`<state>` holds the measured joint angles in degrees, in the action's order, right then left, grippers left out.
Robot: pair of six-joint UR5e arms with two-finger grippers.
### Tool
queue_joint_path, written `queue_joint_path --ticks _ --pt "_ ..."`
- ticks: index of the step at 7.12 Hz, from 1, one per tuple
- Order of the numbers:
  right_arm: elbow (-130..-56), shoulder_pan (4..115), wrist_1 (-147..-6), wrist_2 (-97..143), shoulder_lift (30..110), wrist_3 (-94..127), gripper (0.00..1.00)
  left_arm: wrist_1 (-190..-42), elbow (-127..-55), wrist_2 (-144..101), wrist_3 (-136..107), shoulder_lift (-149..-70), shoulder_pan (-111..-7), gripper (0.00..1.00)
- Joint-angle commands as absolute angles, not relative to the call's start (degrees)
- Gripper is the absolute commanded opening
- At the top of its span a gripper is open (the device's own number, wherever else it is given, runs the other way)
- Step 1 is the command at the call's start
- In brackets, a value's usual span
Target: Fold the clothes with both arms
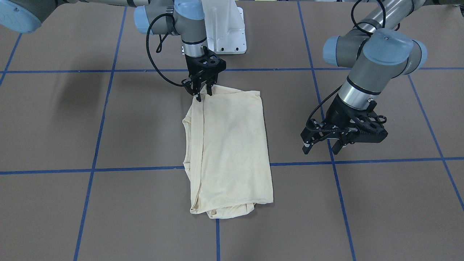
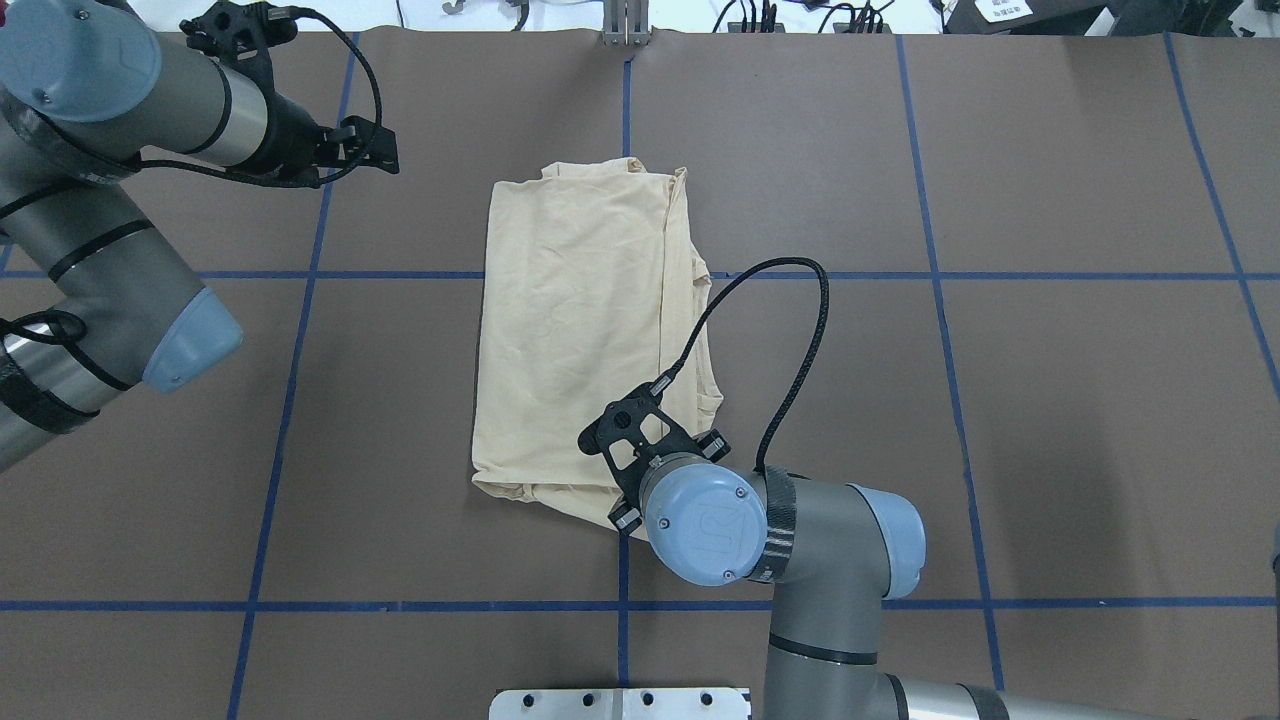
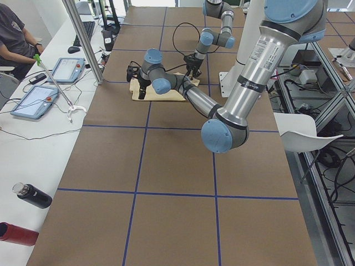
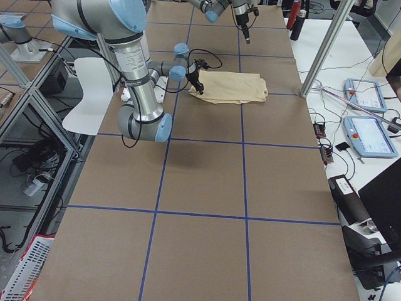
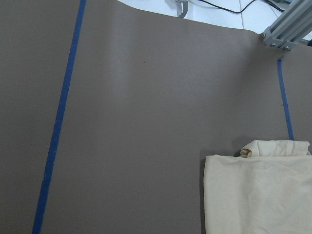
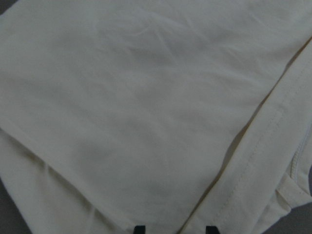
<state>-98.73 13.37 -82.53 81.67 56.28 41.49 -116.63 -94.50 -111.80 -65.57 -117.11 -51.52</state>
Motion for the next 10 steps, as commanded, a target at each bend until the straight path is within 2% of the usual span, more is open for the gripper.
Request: queue_joint_path --ticks 1,2,6,10 --pt "-98.44 13.45 -82.53 81.65 56.34 39.99 0.25 -116.54 -94.48 -111.71 -65.57 -117.16 -51.50 0.98" --pt "-98.52 13.80 -82.53 81.65 56.34 39.99 0.15 -116.54 -94.57 -111.80 -65.57 -117.16 -51.50 0.98" --pt "-99.14 14.94 -82.44 82.09 56.51 39.99 0.00 -116.54 -94.57 -111.80 -65.65 -117.25 -51.42 0.96" --pt "-103.52 15.65 -84.10 82.44 60.55 46.18 0.00 -116.54 -94.48 -111.80 -65.83 -117.51 -51.33 0.96"
